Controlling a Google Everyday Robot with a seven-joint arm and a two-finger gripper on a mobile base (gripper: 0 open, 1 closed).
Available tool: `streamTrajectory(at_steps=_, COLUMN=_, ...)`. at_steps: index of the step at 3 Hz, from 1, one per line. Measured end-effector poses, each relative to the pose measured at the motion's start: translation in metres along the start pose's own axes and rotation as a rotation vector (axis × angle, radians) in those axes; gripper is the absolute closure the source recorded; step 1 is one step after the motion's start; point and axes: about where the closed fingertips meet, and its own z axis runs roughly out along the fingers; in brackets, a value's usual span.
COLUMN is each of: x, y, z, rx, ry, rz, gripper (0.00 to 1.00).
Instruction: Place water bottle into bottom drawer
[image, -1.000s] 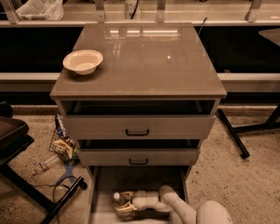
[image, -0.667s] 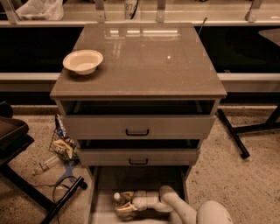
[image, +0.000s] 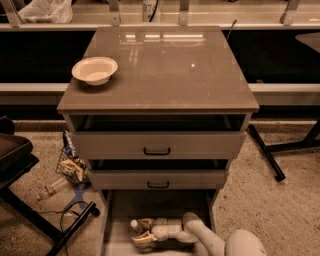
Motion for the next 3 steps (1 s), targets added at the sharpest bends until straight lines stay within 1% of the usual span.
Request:
streamTrajectory(at_steps=1, x=-0.0001, y=0.0001, z=0.0001, rx=0.0, ry=0.0, rz=0.0, gripper=0.1)
streamTrajectory(at_steps=2, x=-0.0001, y=0.0012, z=0.0021, rx=-0.003, ry=-0.002, rz=0.001, gripper=0.0)
streamTrajectory(at_steps=3, x=-0.0001, y=0.0012, z=0.0021, rx=-0.003, ry=-0.002, rz=0.001, gripper=0.0)
